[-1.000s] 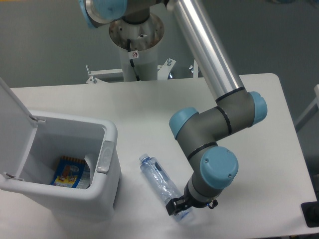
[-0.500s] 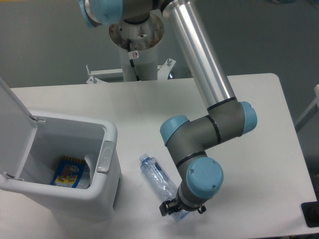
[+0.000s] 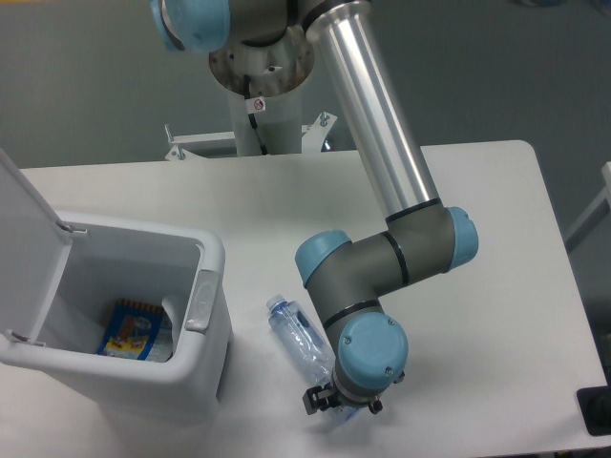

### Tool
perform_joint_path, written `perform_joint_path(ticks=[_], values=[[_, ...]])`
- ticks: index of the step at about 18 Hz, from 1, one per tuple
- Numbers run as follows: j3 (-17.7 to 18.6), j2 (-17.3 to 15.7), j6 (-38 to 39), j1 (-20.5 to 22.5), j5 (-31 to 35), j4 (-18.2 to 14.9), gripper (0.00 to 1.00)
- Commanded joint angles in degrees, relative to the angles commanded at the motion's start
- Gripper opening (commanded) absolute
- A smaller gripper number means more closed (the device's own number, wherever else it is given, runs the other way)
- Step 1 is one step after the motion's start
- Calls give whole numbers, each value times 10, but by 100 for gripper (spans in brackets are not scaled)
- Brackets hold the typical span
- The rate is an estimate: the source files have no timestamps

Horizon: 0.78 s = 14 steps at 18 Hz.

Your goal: Place the trash in the trash can

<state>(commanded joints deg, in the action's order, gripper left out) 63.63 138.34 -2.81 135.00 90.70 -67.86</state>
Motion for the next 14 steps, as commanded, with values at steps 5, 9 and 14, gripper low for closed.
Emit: perform_joint_path(ticks=[5, 9, 14], values=[[4, 0, 0, -1, 2, 4, 100], [5, 0, -1, -9, 19, 1, 86], [4, -2, -1, -9, 18, 1, 66]])
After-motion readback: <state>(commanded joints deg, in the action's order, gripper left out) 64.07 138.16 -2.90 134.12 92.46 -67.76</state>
